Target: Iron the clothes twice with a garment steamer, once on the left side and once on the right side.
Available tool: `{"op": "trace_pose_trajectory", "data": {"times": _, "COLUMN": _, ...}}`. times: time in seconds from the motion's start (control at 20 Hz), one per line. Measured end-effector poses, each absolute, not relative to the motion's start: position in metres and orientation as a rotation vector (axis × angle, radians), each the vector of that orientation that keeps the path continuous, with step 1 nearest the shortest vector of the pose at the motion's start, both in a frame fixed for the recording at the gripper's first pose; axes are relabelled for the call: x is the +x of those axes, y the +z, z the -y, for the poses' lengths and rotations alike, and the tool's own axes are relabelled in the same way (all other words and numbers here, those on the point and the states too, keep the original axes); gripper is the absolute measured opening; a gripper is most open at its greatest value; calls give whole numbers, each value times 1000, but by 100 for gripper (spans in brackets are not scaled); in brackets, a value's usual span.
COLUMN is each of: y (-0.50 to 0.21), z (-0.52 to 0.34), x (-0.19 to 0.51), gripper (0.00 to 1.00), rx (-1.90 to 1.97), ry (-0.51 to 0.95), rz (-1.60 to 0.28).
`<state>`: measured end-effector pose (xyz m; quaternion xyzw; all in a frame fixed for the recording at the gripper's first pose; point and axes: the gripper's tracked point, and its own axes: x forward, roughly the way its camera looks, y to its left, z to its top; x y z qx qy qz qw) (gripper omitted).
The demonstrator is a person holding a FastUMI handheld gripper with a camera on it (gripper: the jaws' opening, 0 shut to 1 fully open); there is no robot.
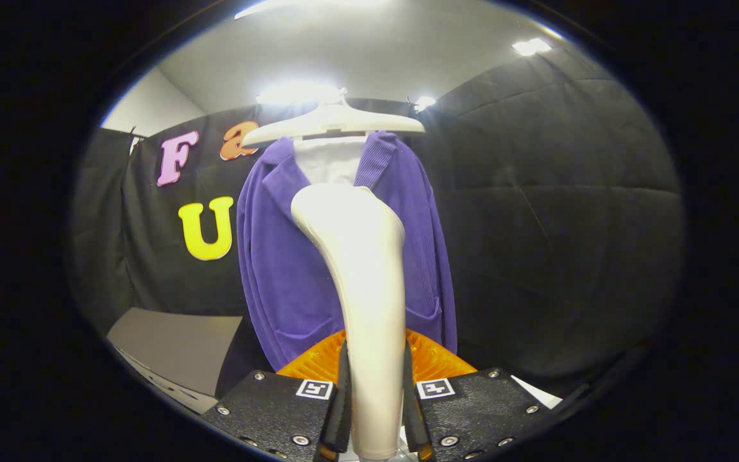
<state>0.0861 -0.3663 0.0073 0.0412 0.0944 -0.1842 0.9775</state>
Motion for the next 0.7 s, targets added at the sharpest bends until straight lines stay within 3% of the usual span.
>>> {"op": "trace_pose_trajectory", "data": {"times": 0.3, "y": 65, "z": 417, "x": 110, "gripper": 33, "rx": 129, "ry": -485, "rz": -31}}
{"op": "trace_pose_trajectory", "data": {"times": 0.7, "y": 76, "z": 448, "x": 164, "gripper": 33, "rx": 137, "ry": -572, "rz": 43}}
